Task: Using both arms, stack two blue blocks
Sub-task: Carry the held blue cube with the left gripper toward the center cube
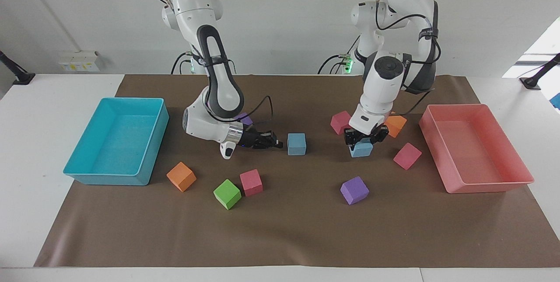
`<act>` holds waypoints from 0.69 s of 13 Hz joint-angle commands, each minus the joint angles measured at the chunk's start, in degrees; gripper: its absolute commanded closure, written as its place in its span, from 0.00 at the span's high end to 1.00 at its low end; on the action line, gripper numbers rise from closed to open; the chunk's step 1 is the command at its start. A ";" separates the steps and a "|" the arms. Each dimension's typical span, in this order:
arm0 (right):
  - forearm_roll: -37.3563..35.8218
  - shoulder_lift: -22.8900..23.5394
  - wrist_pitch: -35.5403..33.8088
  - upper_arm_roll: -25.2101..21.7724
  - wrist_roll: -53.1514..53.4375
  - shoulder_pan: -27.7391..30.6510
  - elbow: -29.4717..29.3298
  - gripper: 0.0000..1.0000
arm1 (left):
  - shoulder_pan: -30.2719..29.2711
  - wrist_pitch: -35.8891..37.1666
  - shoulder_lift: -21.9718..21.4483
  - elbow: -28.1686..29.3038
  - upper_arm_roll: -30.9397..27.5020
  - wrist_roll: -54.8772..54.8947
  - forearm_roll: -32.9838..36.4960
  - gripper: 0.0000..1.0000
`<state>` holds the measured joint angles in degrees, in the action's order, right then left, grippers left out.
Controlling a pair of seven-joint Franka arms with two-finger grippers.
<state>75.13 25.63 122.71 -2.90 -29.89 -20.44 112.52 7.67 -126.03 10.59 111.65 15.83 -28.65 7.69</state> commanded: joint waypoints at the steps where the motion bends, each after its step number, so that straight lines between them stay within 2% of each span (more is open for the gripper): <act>1: -1.04 0.12 0.78 0.08 1.41 -0.12 -0.02 0.00 | 4.44 3.59 -0.84 -2.22 -0.89 -5.43 1.10 0.49; 9: -1.04 0.12 0.86 0.00 1.59 -0.12 -0.02 0.00 | 13.77 2.19 0.04 -4.42 -0.80 -14.67 0.57 0.47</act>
<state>75.10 25.73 122.72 -2.91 -29.85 -20.45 112.52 19.25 -124.03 10.07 108.41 15.94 -41.33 7.69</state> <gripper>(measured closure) 0.991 0.414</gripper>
